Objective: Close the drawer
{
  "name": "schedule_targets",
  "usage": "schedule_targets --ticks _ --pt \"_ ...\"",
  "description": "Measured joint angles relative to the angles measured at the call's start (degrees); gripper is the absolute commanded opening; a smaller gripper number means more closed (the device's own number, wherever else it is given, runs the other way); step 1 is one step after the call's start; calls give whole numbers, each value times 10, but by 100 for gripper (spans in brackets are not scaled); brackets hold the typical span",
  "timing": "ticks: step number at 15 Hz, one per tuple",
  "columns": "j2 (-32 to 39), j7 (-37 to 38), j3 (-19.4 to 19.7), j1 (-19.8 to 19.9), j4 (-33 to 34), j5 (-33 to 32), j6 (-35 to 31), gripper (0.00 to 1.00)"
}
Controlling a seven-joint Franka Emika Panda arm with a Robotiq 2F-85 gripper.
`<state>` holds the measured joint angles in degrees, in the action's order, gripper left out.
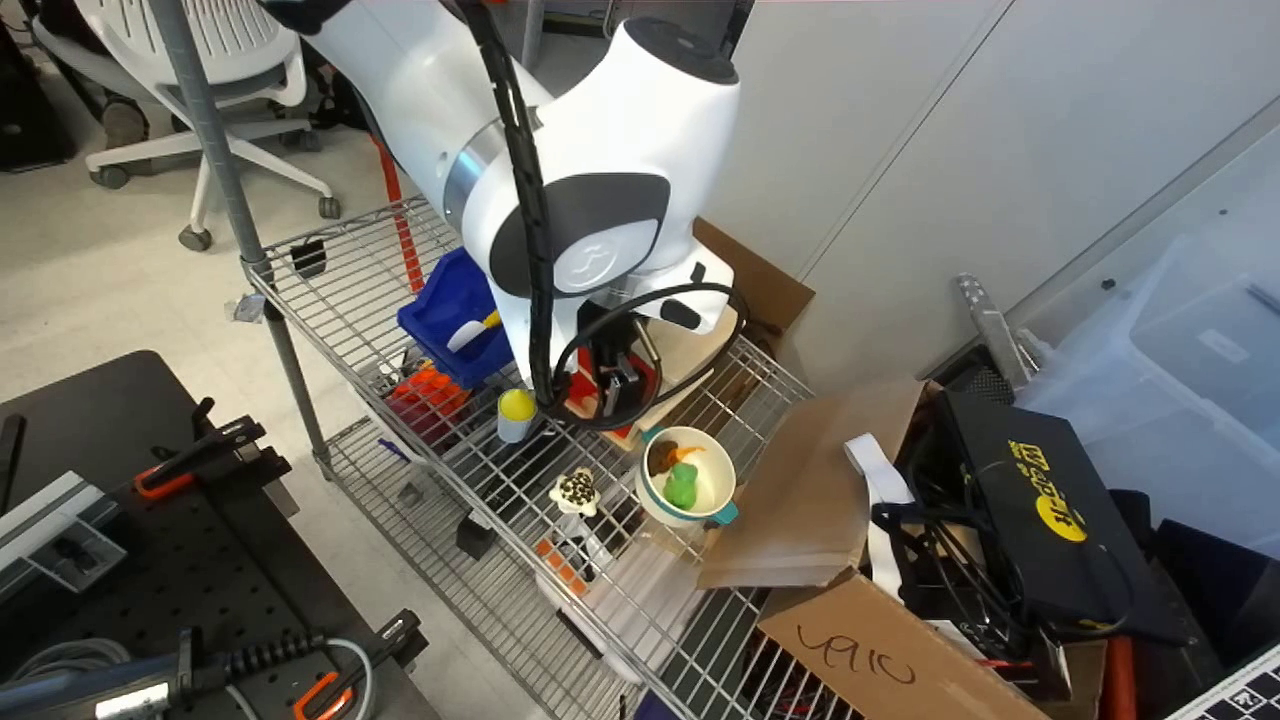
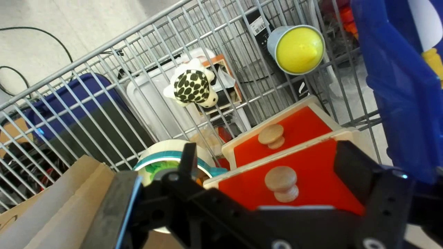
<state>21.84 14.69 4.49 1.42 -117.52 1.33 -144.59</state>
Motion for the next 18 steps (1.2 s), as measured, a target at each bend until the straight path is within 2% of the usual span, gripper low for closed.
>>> schedule_targets --ticks 7,18 --pt "-19 0 1 0 -25 2 -17 100" --pt "-19 1 12 0 -24 -5 -27 100"
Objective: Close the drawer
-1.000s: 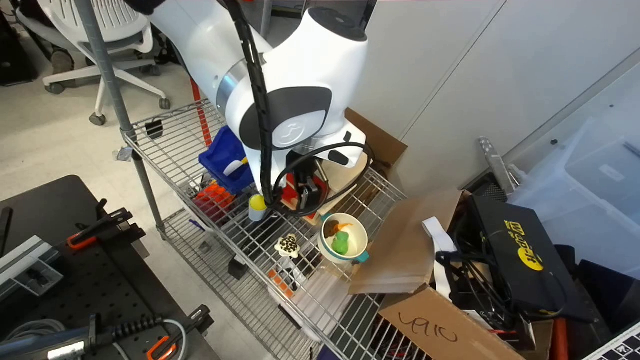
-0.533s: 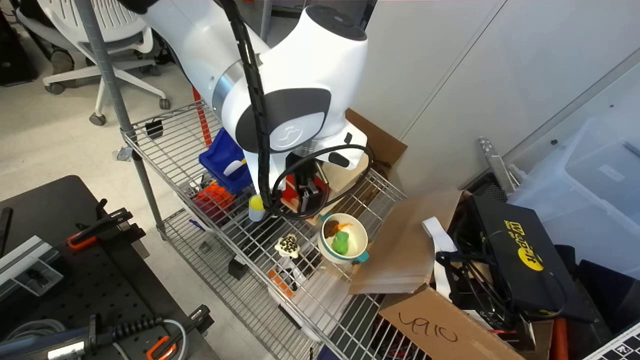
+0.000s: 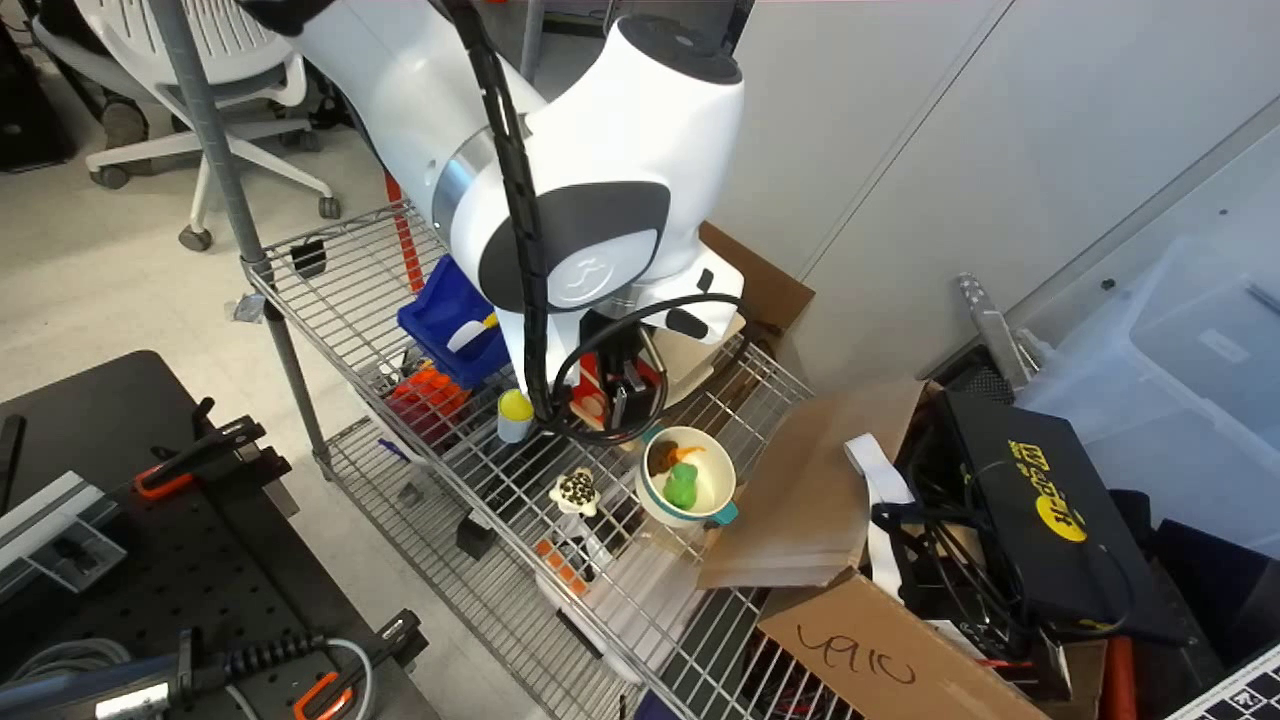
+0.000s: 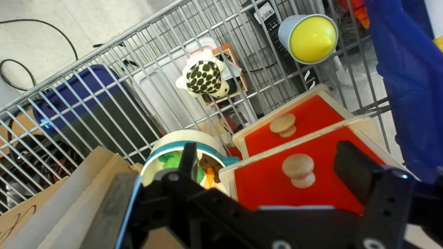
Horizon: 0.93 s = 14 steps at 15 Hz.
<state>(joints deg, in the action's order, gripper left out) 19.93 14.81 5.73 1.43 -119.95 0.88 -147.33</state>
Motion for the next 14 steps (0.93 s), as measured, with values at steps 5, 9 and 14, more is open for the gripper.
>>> schedule_targets --ticks 5,9,14 --pt "3 -2 -3 0 1 2 -7 100" --pt "4 -24 -11 -2 -4 2 -68 100" --pt "17 -46 -18 -3 -10 3 -121 100"
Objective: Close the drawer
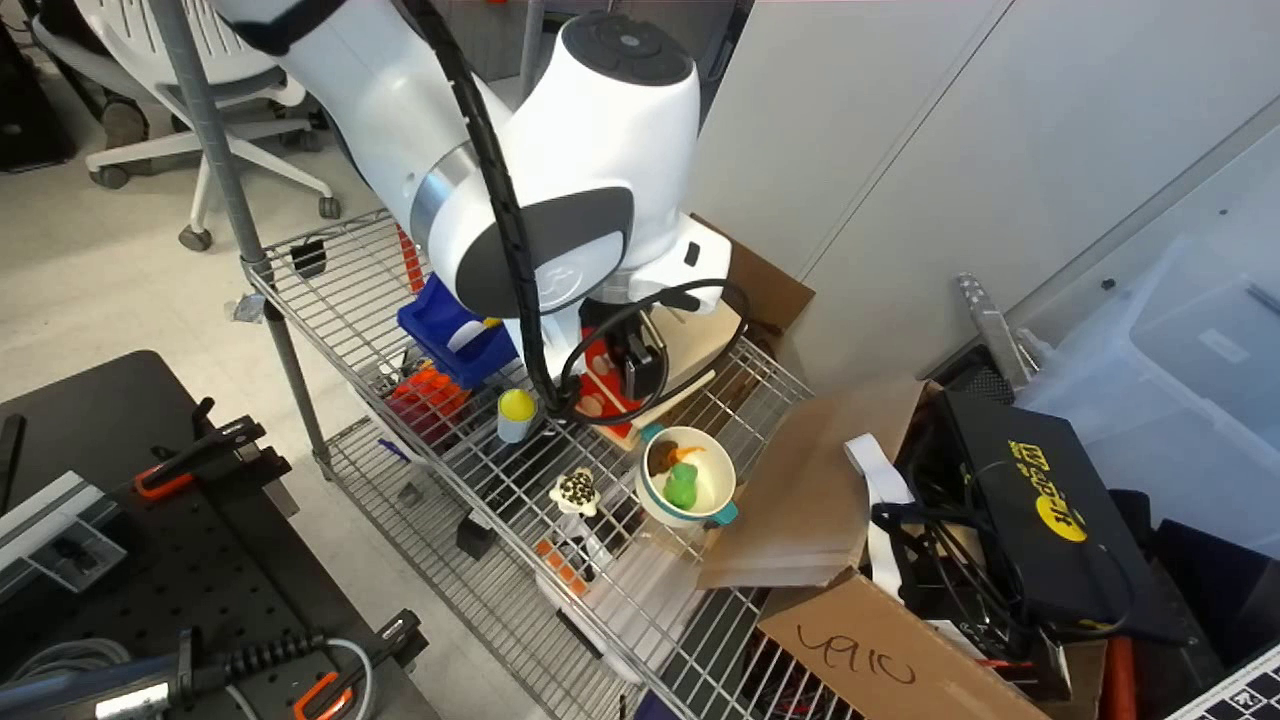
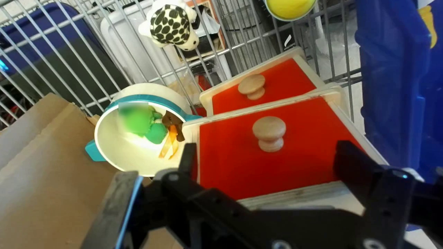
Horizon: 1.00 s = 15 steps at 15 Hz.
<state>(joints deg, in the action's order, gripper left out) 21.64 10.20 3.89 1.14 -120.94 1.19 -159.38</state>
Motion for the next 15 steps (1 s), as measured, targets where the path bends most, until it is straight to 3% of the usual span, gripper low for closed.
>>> schedule_targets --ticks 15 --pt "23 -11 -2 11 -9 17 -26 100"
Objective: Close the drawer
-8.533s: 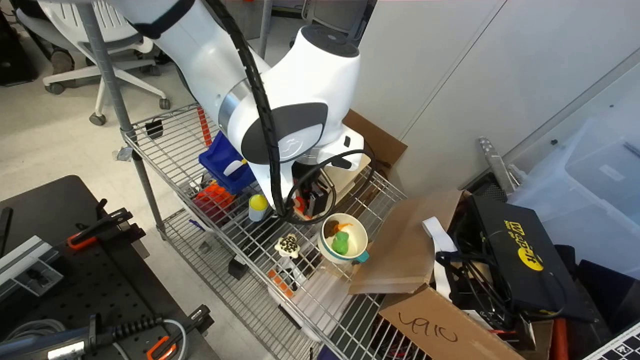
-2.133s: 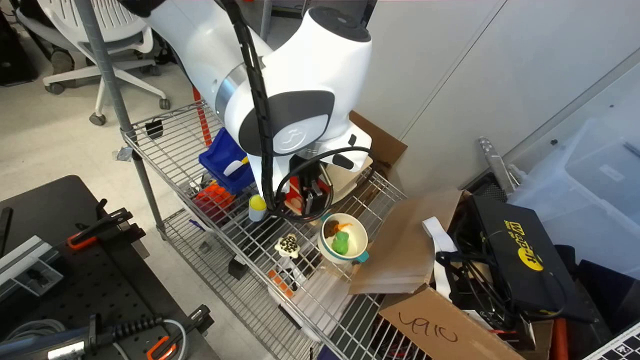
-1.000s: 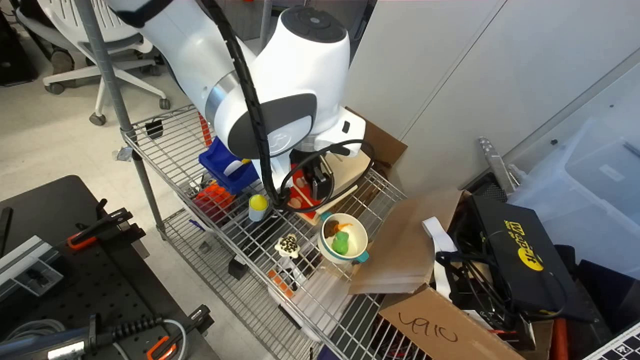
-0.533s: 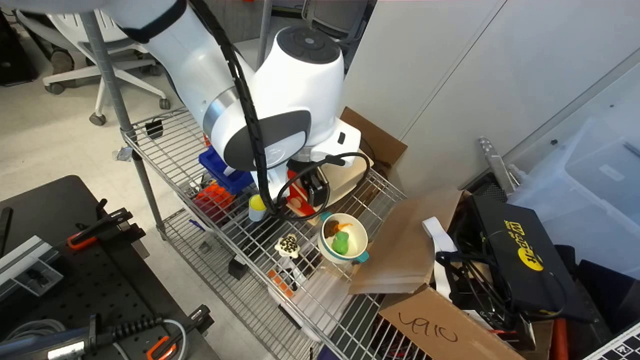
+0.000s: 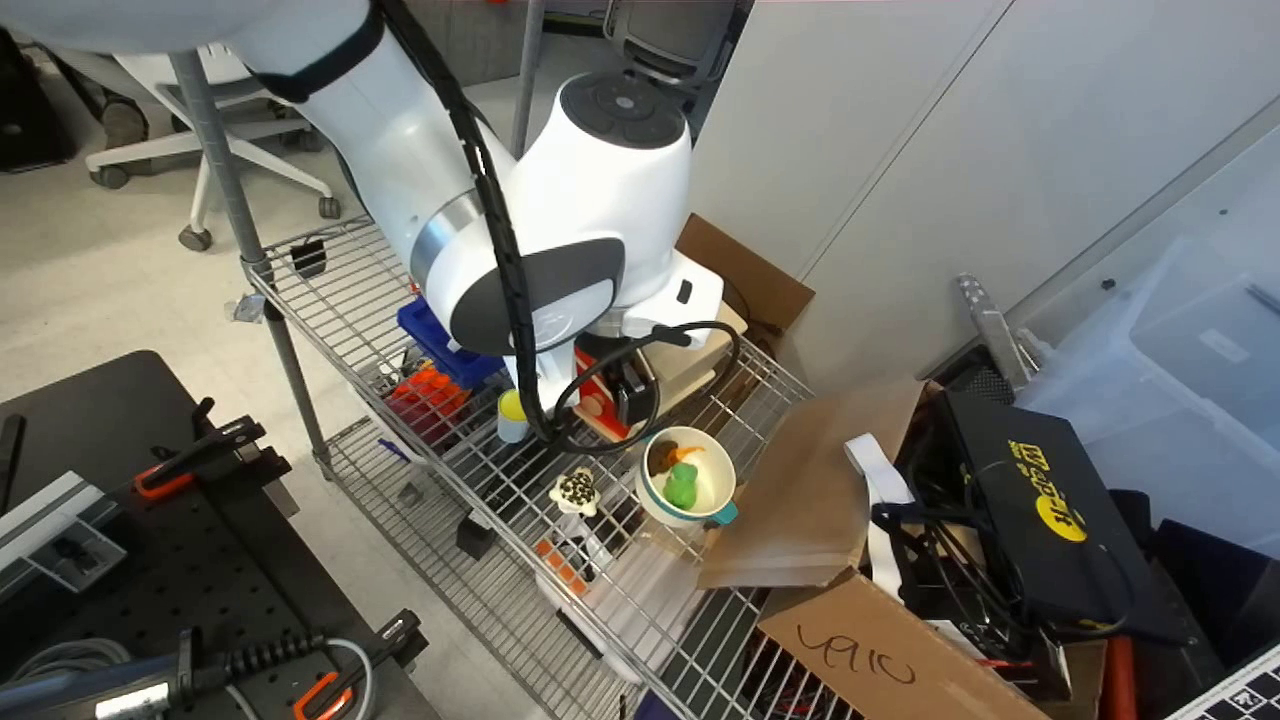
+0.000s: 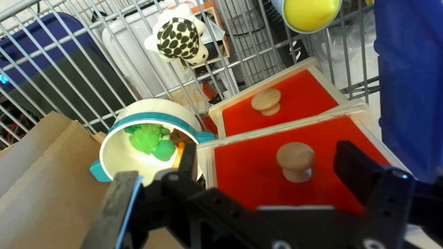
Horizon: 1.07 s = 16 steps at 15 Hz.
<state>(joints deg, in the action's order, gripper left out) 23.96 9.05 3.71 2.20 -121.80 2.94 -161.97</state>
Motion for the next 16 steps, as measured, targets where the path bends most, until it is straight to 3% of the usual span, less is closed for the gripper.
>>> schedule_targets --ticks 16 --pt "0 14 15 4 9 9 -2 100"
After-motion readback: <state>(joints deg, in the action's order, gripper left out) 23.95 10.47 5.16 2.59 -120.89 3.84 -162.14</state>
